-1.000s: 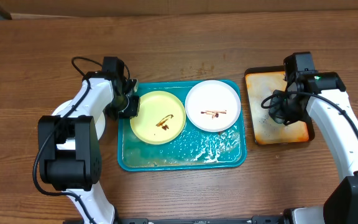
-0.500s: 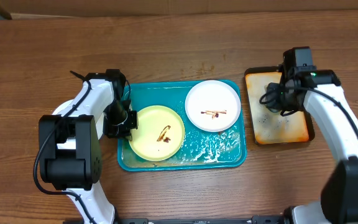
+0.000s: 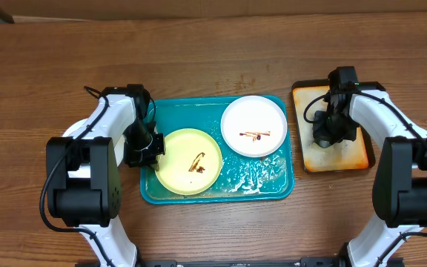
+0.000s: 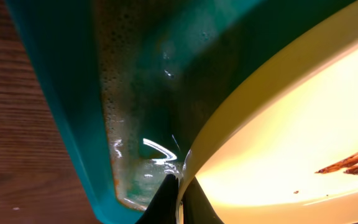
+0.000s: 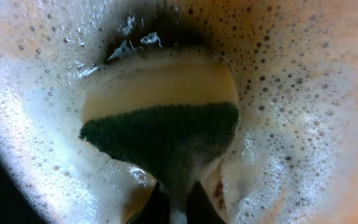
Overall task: Clean dirty plates on tray and stack at the side
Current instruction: 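Dip the sponge in the soapy tray with the right gripper, then scrub the yellow plate with the sponge using the right gripper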
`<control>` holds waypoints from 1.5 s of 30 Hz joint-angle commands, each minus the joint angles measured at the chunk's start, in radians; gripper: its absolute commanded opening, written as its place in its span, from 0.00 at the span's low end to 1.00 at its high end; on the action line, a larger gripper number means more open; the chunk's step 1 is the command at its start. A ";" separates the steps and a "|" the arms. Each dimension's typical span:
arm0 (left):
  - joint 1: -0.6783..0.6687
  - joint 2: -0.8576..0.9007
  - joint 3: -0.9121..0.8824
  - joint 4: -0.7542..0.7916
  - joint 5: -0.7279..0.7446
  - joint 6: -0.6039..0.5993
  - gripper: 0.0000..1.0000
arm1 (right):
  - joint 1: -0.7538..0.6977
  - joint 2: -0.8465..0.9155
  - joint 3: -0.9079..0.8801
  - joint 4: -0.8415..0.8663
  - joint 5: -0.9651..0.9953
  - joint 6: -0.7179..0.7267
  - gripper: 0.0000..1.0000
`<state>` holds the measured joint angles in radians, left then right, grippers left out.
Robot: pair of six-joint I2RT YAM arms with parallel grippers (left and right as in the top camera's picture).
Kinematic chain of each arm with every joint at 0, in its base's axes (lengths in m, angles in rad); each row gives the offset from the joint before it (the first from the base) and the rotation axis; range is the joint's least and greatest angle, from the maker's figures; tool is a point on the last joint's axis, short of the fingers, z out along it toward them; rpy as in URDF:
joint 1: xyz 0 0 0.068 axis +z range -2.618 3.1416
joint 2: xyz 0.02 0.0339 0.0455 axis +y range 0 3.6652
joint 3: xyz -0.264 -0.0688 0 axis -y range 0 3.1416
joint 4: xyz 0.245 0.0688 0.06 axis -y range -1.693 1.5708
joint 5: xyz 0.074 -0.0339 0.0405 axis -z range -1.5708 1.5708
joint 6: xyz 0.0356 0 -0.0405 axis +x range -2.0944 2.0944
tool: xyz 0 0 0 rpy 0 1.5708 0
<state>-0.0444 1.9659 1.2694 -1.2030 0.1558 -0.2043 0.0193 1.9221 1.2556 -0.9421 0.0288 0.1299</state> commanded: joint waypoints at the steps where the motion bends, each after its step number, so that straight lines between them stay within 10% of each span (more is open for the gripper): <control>1: -0.002 0.016 -0.004 0.000 0.026 -0.017 0.04 | -0.004 0.039 0.000 0.006 -0.018 0.000 0.04; 45: -0.002 0.016 -0.004 0.008 0.055 -0.010 0.04 | 0.053 -0.197 0.190 -0.215 -0.063 0.105 0.04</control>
<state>-0.0444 1.9659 1.2694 -1.1973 0.1989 -0.2047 0.0307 1.7405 1.4471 -1.1603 -0.0219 0.2321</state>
